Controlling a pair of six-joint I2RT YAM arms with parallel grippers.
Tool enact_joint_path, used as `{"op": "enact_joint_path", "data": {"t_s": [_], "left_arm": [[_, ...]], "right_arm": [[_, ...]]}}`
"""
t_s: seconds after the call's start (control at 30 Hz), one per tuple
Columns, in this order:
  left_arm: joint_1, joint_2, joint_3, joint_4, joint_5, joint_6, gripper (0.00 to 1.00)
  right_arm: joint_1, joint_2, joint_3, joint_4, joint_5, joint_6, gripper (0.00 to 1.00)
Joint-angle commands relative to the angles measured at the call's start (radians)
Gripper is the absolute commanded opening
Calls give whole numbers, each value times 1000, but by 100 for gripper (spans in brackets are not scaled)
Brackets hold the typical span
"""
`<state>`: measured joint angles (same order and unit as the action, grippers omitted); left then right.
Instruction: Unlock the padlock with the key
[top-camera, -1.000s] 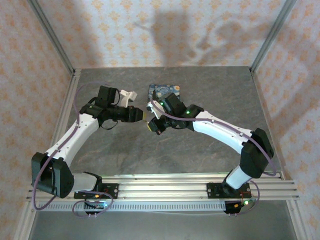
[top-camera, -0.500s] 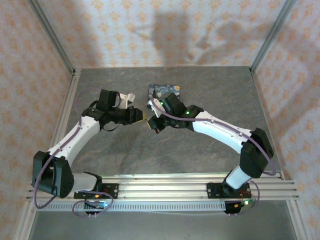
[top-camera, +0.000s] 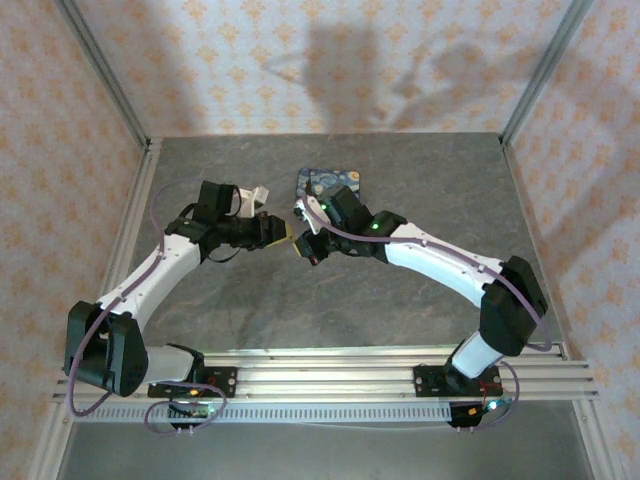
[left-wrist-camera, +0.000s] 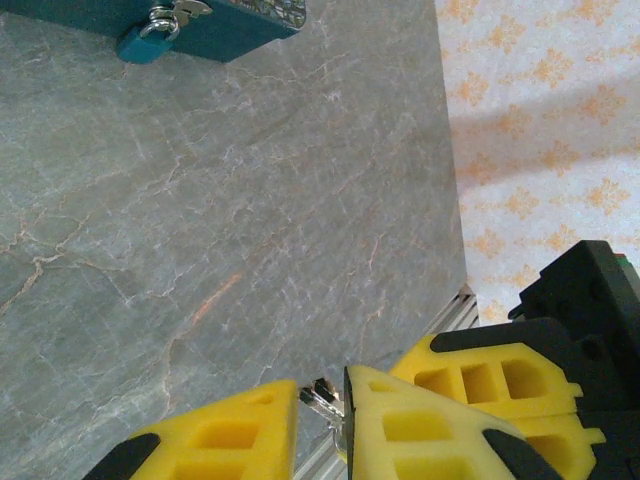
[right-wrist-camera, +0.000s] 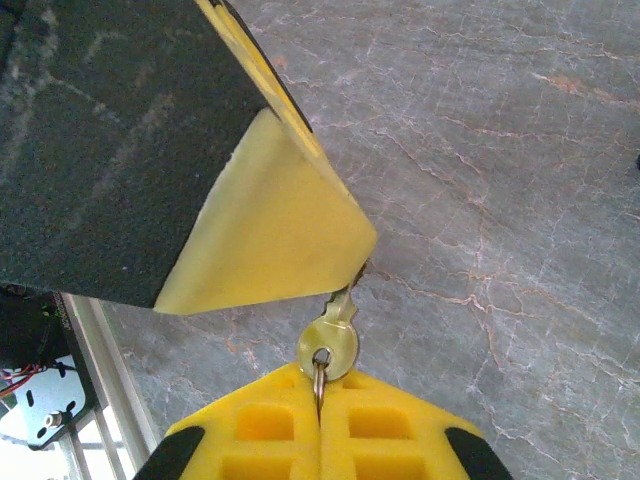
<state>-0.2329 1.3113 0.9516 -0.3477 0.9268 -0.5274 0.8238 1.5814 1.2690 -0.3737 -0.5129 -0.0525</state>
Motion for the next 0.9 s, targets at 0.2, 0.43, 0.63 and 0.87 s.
{"op": "enact_joint_path", "data": {"t_s": [0.2, 0.43, 0.63, 0.87], "left_arm": [[6, -24, -39, 93, -9, -68, 19], [6, -22, -58, 147, 2, -107, 19], [6, -18, -73, 179, 19, -126, 18], [6, -21, -70, 172, 28, -94, 0]], "right_arm": [[9, -17, -26, 52, 8, 25, 0], [9, -17, -40, 78, -4, 30, 0], [8, -23, -61, 117, -14, 37, 0], [8, -30, -75, 128, 7, 43, 0]]}}
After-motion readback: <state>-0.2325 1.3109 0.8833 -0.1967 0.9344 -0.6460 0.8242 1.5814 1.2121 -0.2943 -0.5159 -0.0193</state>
